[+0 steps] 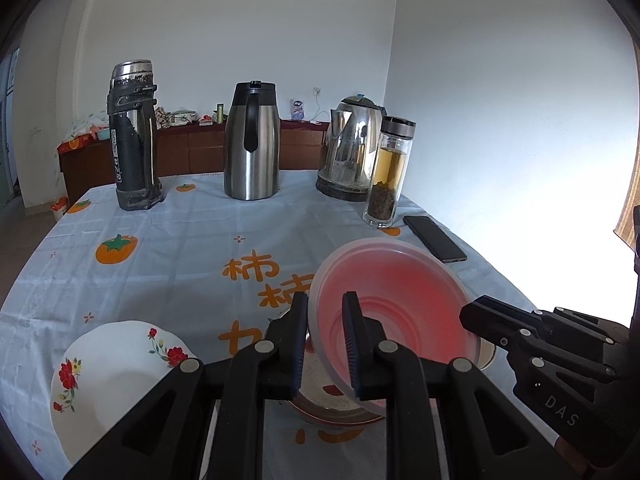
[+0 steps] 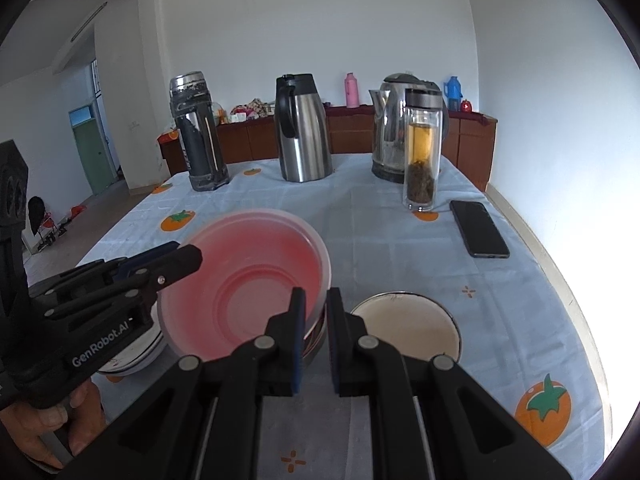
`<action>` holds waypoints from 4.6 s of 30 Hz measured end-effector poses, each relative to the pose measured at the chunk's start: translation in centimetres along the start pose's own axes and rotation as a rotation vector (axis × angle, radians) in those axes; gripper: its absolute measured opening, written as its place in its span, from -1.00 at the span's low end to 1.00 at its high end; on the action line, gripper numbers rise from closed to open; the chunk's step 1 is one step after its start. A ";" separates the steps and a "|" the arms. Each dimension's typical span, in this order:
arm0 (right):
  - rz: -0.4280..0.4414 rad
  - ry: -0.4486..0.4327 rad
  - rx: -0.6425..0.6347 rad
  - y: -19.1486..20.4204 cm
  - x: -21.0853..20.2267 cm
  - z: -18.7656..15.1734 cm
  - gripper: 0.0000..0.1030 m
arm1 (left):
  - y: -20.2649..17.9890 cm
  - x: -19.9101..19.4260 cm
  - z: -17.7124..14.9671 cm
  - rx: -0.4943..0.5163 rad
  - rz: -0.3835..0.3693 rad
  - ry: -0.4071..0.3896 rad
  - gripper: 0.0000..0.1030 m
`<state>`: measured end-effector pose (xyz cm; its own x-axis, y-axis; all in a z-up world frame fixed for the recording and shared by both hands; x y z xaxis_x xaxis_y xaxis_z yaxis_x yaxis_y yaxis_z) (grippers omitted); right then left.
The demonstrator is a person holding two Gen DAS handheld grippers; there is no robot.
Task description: Organize plates and bowls
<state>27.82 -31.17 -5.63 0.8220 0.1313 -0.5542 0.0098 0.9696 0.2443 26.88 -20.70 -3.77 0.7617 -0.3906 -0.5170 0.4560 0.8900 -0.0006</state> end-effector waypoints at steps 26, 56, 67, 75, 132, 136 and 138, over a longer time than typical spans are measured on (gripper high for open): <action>0.003 0.057 -0.005 0.2 3.0 -0.7 -0.78 | 1.5 2.0 -1.3 -0.007 0.034 0.037 -0.63; -0.005 0.080 -0.007 -0.1 4.3 -0.9 -0.75 | 1.8 3.5 -2.5 -0.022 0.023 0.087 -0.63; -0.007 0.103 -0.015 0.1 5.0 -1.2 -0.75 | 2.2 3.9 -2.7 -0.037 0.015 0.105 -0.63; 0.003 0.126 0.006 -0.2 5.3 -1.5 -0.74 | 2.2 4.1 -3.1 -0.052 -0.004 0.123 -0.63; 0.001 0.154 0.002 -0.7 6.1 -2.2 -0.73 | 1.8 5.1 -4.3 -0.014 0.007 0.172 -0.62; -0.002 0.153 -0.003 -0.7 6.1 -2.3 -0.73 | 1.8 5.2 -4.3 -0.015 0.008 0.171 -0.62; -0.001 0.152 -0.003 -0.7 6.1 -2.2 -0.71 | 1.7 5.1 -4.3 -0.012 0.007 0.170 -0.57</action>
<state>31.54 -30.59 -10.95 0.7263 0.1601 -0.6684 0.0087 0.9703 0.2418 29.61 -20.15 -10.10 0.6756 -0.3397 -0.6544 0.4446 0.8957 -0.0060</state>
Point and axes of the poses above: each gripper's, at about its wrist camera, not at the fingertips, and x roughly the way its jaws point, y to its left, z to its top, the point moved 10 cm from there along x, roughly the way its jaws point, and after that the axes turned 8 degrees about x, right-handed, at the moved point
